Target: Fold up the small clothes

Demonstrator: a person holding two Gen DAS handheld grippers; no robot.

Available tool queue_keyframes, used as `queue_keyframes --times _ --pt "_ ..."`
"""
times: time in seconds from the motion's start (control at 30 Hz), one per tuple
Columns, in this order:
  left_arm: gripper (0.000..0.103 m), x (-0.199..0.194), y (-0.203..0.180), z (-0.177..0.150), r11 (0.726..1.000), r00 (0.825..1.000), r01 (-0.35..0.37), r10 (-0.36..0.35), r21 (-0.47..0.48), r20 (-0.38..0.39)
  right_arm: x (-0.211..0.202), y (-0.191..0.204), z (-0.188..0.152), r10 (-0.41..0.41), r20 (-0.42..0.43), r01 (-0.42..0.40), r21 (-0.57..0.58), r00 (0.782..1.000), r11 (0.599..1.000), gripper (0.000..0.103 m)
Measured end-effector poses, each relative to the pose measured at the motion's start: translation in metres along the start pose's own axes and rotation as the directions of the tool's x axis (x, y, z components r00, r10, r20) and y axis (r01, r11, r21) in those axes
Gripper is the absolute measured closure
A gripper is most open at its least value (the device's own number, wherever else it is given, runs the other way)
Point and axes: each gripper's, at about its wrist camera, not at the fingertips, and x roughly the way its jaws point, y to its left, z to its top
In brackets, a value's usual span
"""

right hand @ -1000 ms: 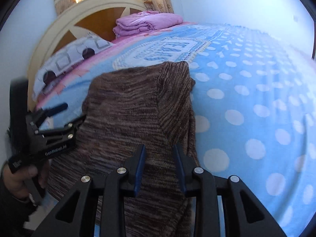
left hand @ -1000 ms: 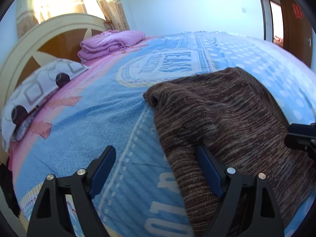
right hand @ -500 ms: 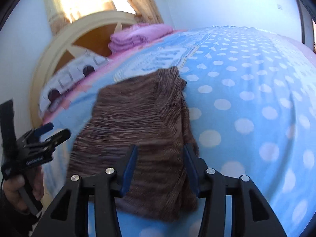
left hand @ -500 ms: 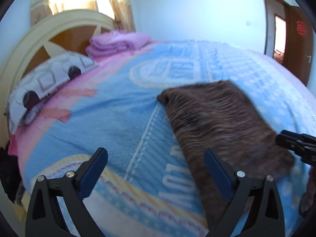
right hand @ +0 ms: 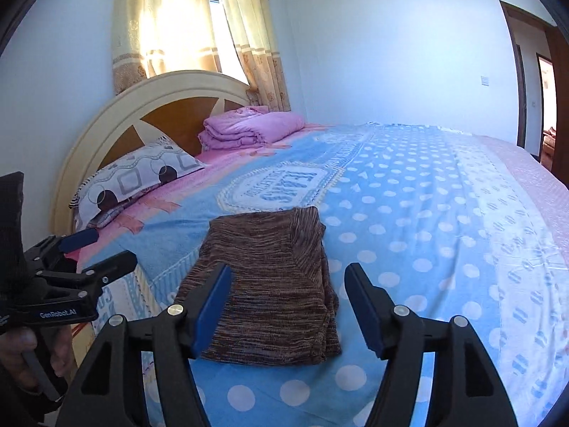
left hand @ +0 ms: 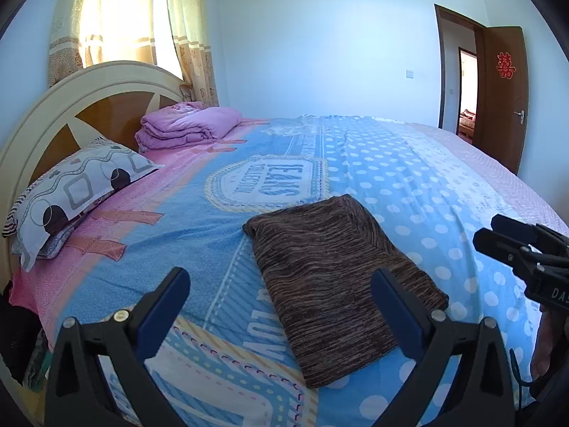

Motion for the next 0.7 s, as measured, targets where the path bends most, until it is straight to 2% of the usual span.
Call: queue_keyframes --times 0.7 --pt "0.0 -0.005 0.0017 -0.0013 1.0 1.0 -0.002 0.002 -0.02 0.003 -0.006 0.0073 -0.004 0.001 0.003 -0.001 0.001 1.0 1.0 0.036"
